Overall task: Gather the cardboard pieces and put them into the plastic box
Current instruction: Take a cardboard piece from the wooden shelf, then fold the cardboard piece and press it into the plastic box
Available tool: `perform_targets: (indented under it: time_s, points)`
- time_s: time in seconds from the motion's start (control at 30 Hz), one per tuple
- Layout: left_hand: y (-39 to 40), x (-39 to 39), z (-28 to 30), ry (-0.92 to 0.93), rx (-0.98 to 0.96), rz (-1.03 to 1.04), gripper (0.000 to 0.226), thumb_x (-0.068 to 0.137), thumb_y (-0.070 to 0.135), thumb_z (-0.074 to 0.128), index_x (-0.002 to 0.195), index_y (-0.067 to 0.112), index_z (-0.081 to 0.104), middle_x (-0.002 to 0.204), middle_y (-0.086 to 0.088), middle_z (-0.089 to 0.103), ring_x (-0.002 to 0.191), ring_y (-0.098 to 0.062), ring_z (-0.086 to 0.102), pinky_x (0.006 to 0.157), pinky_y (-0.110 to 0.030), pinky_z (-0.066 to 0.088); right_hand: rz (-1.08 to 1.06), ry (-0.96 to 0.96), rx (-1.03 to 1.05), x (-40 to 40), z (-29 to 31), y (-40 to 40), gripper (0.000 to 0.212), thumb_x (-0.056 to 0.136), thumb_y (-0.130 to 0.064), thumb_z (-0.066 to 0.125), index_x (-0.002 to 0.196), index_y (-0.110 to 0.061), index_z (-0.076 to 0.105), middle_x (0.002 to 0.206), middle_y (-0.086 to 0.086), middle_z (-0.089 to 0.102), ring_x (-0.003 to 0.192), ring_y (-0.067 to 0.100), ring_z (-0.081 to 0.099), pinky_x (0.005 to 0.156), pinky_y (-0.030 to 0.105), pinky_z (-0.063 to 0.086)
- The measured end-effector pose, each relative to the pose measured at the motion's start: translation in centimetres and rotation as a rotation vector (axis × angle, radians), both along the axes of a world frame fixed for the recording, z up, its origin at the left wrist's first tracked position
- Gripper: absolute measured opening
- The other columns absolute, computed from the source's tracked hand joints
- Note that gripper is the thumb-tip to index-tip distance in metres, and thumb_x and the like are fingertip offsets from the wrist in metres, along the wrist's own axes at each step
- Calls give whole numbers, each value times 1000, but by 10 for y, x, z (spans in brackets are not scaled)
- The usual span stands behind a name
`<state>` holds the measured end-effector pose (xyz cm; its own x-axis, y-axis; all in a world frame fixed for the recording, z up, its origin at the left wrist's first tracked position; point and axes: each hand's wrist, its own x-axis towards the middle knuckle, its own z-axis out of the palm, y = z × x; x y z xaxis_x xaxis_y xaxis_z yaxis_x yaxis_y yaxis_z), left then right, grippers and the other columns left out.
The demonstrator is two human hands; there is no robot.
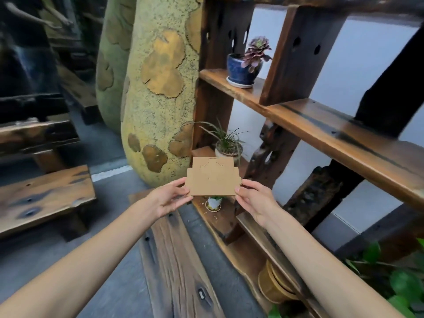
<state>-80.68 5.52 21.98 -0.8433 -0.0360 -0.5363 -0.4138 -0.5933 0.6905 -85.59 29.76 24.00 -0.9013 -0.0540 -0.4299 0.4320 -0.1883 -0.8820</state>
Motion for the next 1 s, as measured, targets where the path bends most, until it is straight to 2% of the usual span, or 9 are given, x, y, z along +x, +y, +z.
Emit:
perform_targets:
  time_s: [0.13, 0.23, 0.3, 0.37, 0.5, 0.6, 0.67, 0.9, 1.0]
  points:
    - [-30, 31, -22, -33, -5, 45, 46, 98, -15, 43, 131, 12, 59, 105, -8, 70, 96, -19, 67, 89, -38, 59, 57, -67, 4, 13, -25, -38, 30, 88, 10, 69, 113, -6, 64, 116, 17, 71, 111, 26, 70, 84, 29, 58]
    - [-58, 58, -43, -64, 0, 112, 47, 96, -15, 45, 134, 10, 58, 116, -11, 69, 110, -23, 65, 78, -33, 61, 111, -111, 19, 24, -44, -70, 37, 89, 11, 68, 124, -2, 62, 122, 20, 69, 114, 28, 69, 95, 34, 56]
    - [-75, 76, -58, -95, -12, 170, 51, 94, -17, 46, 137, 10, 56, 122, -12, 66, 110, -23, 65, 71, -31, 63, 151, -122, 50, 33, -56, -90, 36, 89, 9, 68, 123, -2, 62, 131, 17, 65, 117, 29, 68, 94, 34, 56]
    - [-92, 97, -72, -124, -36, 220, 53, 92, -18, 49, 137, 9, 56, 120, -12, 66, 101, -22, 67, 72, -33, 64, 190, -157, 77, 45, -70, -112, 39, 89, 8, 69, 126, -2, 61, 131, 14, 66, 117, 27, 67, 87, 30, 58]
    - [-126, 145, -99, -172, -54, 301, 54, 88, -19, 51, 134, 10, 58, 113, -11, 71, 97, -24, 71, 82, -36, 57, 282, -220, 125, 73, -95, -154, 36, 88, 5, 71, 121, -6, 65, 116, 15, 74, 114, 24, 69, 80, 27, 58]
    - [-152, 184, -114, -189, -34, 375, 51, 87, -18, 55, 128, 11, 62, 110, -8, 74, 88, -21, 75, 73, -32, 63, 352, -240, 171, 95, -110, -187, 29, 88, 4, 71, 113, -10, 68, 117, 14, 74, 114, 23, 69, 84, 29, 57]
    - [-170, 211, -124, -200, -22, 420, 49, 87, -18, 57, 126, 11, 64, 111, -8, 75, 84, -21, 77, 69, -30, 63, 398, -250, 207, 112, -118, -211, 31, 88, 3, 70, 117, -9, 67, 118, 13, 73, 115, 23, 68, 85, 29, 57]
    - [-221, 297, -142, -239, -31, 586, 46, 86, -16, 59, 119, 15, 65, 114, -9, 74, 89, -22, 77, 75, -31, 60, 570, -251, 256, 166, -140, -291, 34, 89, 3, 70, 119, -10, 66, 115, 9, 75, 114, 19, 69, 86, 27, 55]
    - [-242, 334, -145, -281, -82, 657, 43, 86, -13, 60, 116, 18, 66, 107, -5, 76, 93, -21, 75, 68, -26, 59, 652, -244, 284, 190, -149, -328, 30, 88, 2, 71, 114, -12, 67, 110, 7, 76, 106, 16, 71, 80, 24, 56]
